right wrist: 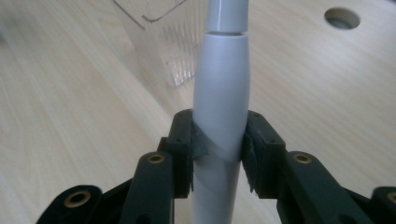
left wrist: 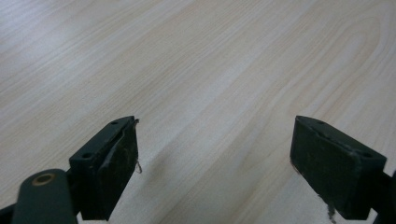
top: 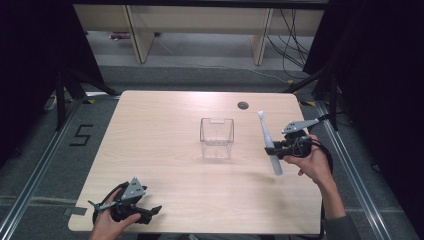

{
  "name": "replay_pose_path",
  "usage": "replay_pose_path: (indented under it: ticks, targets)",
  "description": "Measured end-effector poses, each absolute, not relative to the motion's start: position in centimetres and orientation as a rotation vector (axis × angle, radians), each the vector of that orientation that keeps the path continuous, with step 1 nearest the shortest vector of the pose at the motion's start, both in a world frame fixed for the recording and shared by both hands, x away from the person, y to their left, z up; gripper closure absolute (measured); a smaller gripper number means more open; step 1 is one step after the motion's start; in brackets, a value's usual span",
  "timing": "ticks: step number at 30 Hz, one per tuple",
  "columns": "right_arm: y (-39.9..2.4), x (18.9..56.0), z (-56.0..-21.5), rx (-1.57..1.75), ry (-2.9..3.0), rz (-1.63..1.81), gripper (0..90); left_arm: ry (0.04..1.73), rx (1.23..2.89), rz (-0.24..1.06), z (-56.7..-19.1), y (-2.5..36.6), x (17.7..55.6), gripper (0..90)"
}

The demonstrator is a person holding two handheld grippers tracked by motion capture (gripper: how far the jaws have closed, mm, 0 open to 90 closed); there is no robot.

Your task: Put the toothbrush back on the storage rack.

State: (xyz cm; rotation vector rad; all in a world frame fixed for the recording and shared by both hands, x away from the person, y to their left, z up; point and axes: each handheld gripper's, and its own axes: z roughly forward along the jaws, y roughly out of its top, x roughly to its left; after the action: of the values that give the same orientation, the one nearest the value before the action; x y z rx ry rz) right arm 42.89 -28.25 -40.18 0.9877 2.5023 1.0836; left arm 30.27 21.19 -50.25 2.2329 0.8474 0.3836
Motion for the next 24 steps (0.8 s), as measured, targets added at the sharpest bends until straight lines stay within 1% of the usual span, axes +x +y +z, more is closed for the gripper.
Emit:
replay_pose_path:
  ticks: [5,15,24]
  targets:
    - [-28.4,43.0,-40.0,0.998,2.419,1.199,67.0,0.836,2.229,0.378,-50.2,21.2,30.2,14.9]
    - [-27.8,43.8,-40.6,0.97,2.359,1.278,67.0,0.837,2.232,0.386,-50.1,21.2,30.3,15.0]
    - [-27.0,44.3,-40.4,0.97,2.293,1.339,67.0,0.848,2.229,0.387,-50.2,21.2,30.2,15.0]
